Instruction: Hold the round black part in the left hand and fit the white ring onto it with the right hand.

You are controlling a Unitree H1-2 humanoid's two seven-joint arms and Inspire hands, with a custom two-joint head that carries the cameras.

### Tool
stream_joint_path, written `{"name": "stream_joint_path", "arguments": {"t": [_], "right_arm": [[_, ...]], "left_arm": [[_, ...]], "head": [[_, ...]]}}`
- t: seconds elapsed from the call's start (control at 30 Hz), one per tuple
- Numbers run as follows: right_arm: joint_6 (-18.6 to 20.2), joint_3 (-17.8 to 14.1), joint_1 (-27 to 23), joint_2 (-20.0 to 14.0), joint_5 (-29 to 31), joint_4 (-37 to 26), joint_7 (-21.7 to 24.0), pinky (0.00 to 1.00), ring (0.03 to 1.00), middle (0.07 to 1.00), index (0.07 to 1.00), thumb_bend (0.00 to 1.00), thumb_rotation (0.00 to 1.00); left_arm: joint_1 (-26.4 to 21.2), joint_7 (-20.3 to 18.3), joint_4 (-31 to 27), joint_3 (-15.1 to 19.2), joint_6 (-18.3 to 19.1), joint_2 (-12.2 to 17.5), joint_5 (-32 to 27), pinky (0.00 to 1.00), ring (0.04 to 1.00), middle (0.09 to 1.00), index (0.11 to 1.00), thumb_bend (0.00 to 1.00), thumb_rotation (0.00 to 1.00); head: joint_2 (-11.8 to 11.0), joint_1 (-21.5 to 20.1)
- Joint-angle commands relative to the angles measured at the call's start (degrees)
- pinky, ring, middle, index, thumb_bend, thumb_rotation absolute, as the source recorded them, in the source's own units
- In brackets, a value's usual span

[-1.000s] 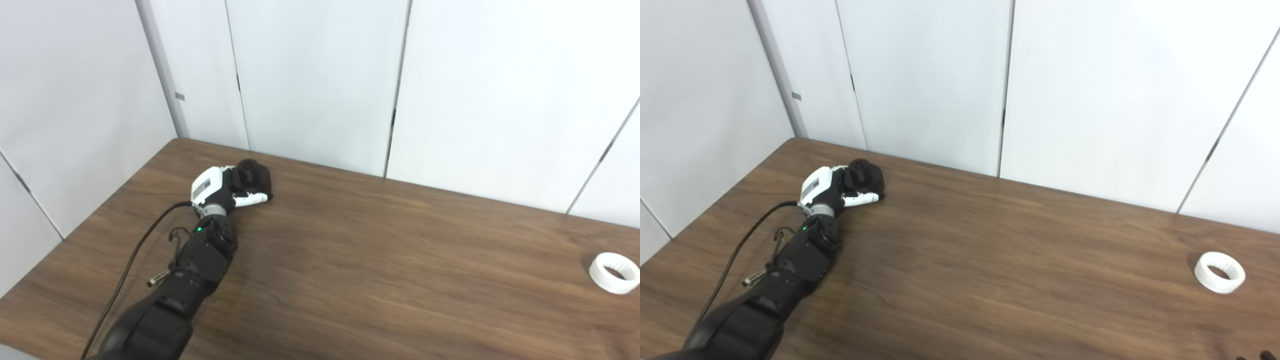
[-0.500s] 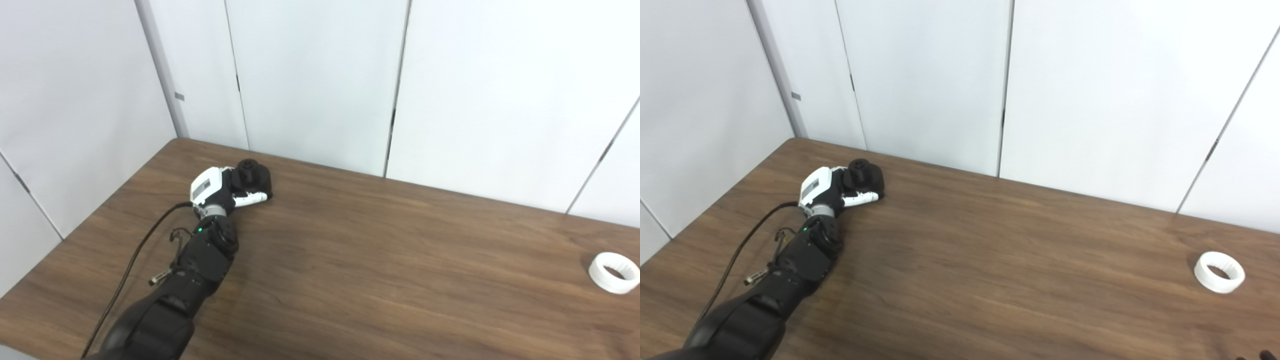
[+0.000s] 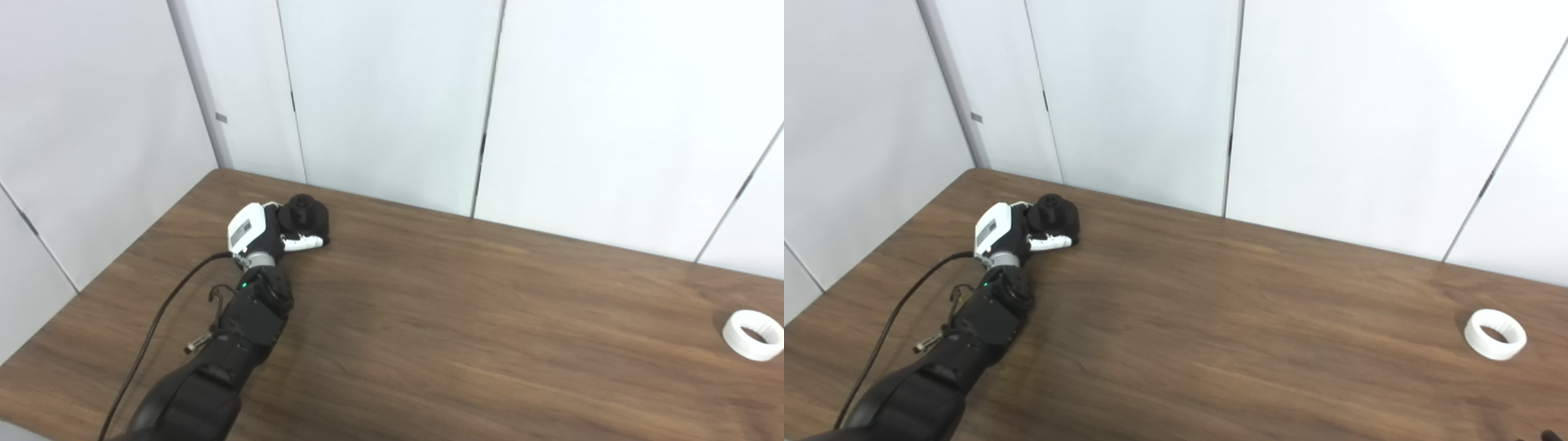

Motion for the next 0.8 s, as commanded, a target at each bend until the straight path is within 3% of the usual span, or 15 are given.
{"name": "stream_joint_path", "arguments": {"t": [0.0,0.37,0.5,0.77], "right_arm": [[0.32,-0.54,-0.29,-0.57,-0.26,-0.28,-0.45,1.0,0.941,0.836,0.892,0.63,1.0],[0.16,-0.29,-0.21,-0.78,-0.79,-0.32,-0.3,1.0,0.937,0.832,0.882,0.61,1.0],[0.66,-0.02,-0.18,-0.72,-1.1,-0.99,-0.27,1.0,0.925,0.822,0.884,0.6,1.0],[1.47,1.06,-0.08,0.25,-2.17,-2.76,-0.68,1.0,0.919,0.815,0.883,0.54,1.0]], "left_arm": [[-0.94,0.28,1.49,0.26,0.0,-0.43,-0.61,1.0,0.896,0.808,0.485,0.52,0.06],[0.0,2.64,-1.09,-1.53,-2.26,0.23,1.16,1.0,0.927,0.822,0.483,0.52,0.05],[1.48,2.62,-5.69,-1.74,-2.91,0.71,1.44,1.0,0.936,0.814,0.483,0.52,0.06],[5.94,-2.04,-19.29,-0.61,-1.11,2.37,1.64,1.0,0.958,0.815,0.484,0.52,0.06]], "head": [[0.09,-0.06],[0.51,-0.5],[1.13,-0.94],[1.76,-2.53]]}}
